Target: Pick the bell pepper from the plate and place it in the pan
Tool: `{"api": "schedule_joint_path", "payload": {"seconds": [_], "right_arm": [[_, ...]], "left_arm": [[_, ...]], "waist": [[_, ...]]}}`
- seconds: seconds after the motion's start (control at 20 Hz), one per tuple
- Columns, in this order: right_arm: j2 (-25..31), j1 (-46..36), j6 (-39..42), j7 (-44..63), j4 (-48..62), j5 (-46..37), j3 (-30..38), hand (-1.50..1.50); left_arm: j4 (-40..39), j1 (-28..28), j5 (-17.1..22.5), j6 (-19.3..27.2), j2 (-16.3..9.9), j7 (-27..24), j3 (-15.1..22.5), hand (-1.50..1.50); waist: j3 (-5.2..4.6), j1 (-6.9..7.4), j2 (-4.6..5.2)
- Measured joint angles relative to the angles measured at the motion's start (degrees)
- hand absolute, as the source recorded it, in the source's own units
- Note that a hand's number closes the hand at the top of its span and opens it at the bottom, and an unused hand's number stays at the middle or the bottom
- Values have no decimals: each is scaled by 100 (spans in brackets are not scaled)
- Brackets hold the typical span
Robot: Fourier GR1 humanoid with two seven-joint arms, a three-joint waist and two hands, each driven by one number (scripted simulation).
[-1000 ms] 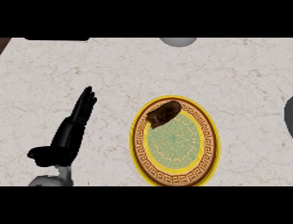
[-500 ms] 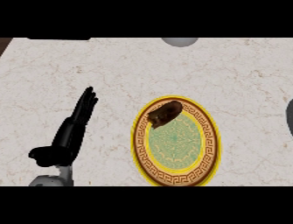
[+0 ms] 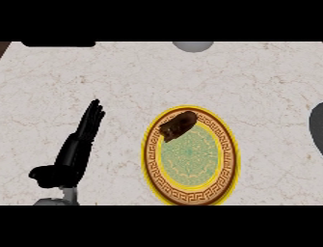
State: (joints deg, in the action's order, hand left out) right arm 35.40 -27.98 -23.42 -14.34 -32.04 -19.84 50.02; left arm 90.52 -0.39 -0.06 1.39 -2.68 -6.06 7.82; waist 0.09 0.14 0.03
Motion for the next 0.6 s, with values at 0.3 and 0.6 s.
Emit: {"api": "schedule_joint_path", "payload": {"seconds": [0.3,0.6], "right_arm": [[-244,788,1210,-285,-744,922,329,-150],[-840,1914,2279,-206,-2303,1555,321,-150]], "left_arm": [[52,71,33,-7,-17,-14,-76,0],[137,72,-1,4,-32,92,-87,0]], "waist": [[-15,-101,-34],[-20,-141,-43]]}}
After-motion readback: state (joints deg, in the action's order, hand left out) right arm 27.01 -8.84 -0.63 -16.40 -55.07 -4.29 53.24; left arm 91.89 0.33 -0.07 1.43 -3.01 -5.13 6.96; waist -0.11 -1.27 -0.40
